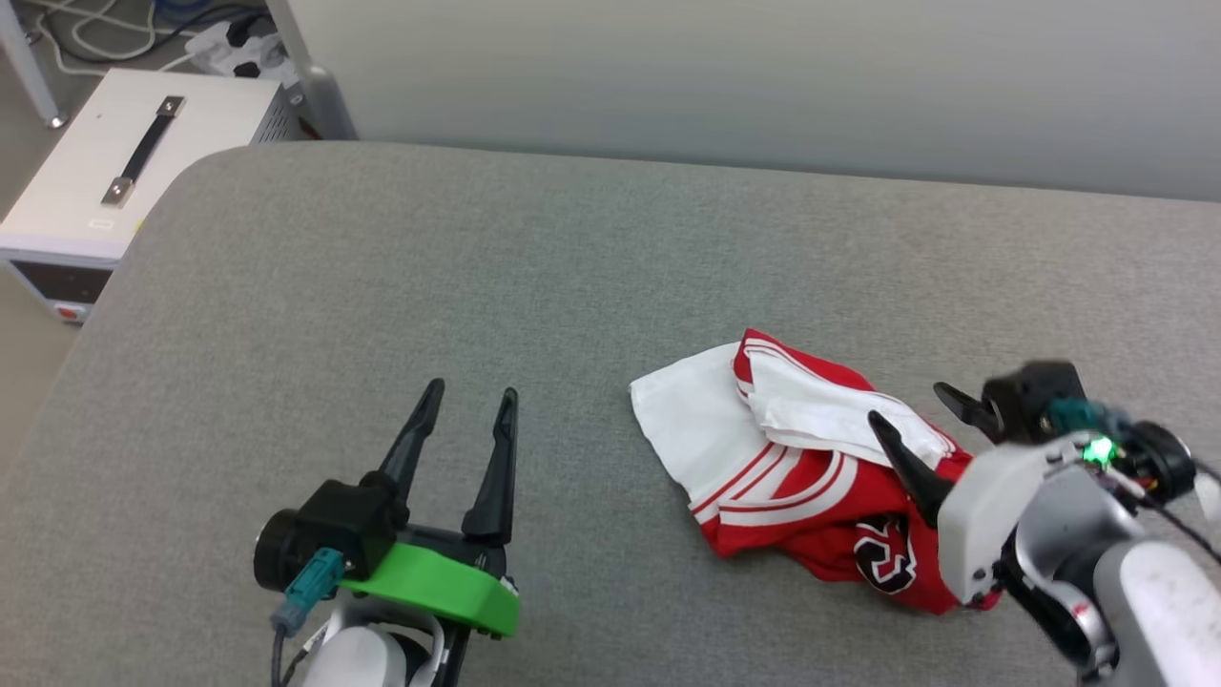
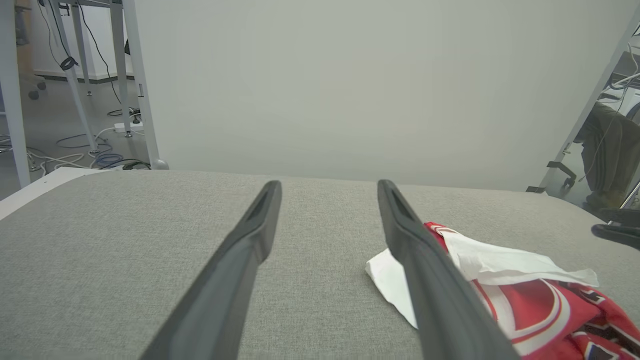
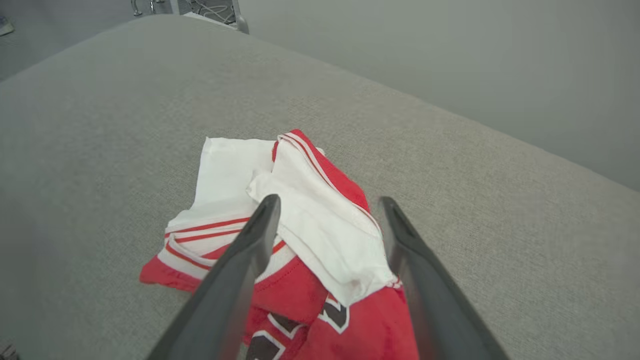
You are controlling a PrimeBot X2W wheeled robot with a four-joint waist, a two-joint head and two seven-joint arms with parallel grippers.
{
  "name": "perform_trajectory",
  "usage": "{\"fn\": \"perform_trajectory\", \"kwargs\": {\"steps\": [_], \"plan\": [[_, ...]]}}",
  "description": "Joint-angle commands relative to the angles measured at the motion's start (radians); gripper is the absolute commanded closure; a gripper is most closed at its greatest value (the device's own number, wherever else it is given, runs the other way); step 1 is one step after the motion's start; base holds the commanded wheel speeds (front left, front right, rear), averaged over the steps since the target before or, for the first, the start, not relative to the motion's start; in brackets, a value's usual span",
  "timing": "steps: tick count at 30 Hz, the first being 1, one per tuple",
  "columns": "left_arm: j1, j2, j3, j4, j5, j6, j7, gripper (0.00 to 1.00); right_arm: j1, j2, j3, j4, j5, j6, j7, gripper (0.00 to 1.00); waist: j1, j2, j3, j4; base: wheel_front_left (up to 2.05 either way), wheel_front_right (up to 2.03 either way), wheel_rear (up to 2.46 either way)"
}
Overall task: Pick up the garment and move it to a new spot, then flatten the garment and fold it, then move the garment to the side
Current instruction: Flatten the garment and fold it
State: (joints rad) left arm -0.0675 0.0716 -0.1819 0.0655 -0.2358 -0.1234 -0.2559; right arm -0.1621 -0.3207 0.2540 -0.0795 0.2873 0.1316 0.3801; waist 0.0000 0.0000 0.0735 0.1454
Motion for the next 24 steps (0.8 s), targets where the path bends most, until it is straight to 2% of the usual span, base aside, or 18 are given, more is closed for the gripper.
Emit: {"fn": "perform_trajectory", "kwargs": {"steps": [1,7,11,17,24], "plan": [[-0.023,-0.005,-0.007,0.011,0.01,-0.006,-0.006,0.0,-0.045,-0.024,0.022,-0.01,0.044,-0.001,0.094,0.0,0.0,0.0,0.033,0.032,0.0,0.0,0.0],[-0.055,-0.012,-0.044,0.015,0.005,-0.007,-0.006,0.0,-0.162,-0.066,0.048,-0.009,0.172,-0.001,0.452,0.0,0.0,0.0,0.084,0.091,0.0,0.0,0.0],[-0.074,-0.016,-0.06,0.016,-0.009,-0.007,-0.006,0.0,-0.225,-0.078,0.06,-0.002,0.174,-0.001,0.584,0.0,0.0,0.0,0.119,0.133,0.0,0.0,0.0],[-0.097,-0.019,-0.067,0.015,-0.02,-0.007,-0.006,0.0,-0.284,-0.099,0.095,0.039,0.156,-0.001,0.664,0.0,0.0,0.0,0.157,0.189,0.0,0.0,0.0],[-0.105,-0.021,-0.071,0.015,-0.029,-0.007,-0.006,0.0,-0.306,-0.113,0.126,0.1,0.13,-0.001,0.666,0.0,0.0,0.0,0.174,0.227,0.0,0.0,0.0]]}}
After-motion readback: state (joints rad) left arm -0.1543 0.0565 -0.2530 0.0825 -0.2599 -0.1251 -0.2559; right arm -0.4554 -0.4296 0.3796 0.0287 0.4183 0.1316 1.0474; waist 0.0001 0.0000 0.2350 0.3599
